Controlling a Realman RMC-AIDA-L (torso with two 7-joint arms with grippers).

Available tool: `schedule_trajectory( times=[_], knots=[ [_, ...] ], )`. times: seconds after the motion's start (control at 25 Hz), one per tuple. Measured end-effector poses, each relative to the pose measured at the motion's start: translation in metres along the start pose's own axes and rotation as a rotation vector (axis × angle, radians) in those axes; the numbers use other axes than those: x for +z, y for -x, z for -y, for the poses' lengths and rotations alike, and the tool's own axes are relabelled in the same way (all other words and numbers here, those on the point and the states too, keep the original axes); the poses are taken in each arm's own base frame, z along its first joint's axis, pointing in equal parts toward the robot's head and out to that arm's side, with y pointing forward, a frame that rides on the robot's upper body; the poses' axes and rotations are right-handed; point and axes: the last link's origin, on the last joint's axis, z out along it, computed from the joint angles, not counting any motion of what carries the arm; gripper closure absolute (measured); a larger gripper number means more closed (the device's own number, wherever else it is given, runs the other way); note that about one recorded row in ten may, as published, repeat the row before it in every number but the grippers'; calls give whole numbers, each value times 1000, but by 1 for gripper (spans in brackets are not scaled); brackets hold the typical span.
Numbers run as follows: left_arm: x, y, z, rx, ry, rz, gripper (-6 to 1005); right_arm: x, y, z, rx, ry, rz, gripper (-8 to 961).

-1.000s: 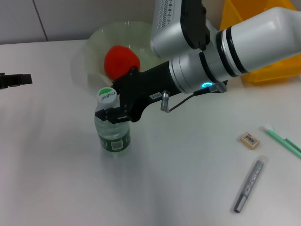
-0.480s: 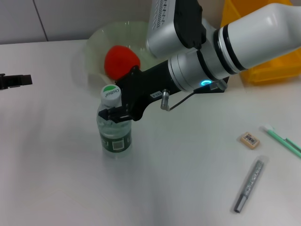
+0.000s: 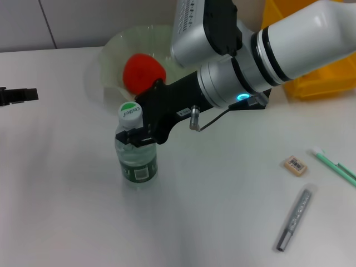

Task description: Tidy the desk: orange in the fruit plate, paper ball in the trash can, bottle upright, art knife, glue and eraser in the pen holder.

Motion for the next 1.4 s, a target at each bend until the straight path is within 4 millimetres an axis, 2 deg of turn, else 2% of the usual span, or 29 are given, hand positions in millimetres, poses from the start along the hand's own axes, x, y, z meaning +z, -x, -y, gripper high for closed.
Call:
schedule_trajectory(
  times=[0.56, 1.4],
  knots=[
    [0, 1, 0, -2, 3, 0, 546, -6, 15, -1, -41, -17, 40, 415],
    [-1, 3, 0, -8, 4, 0, 546, 2, 2, 4, 47, 8, 4, 369]
  ],
)
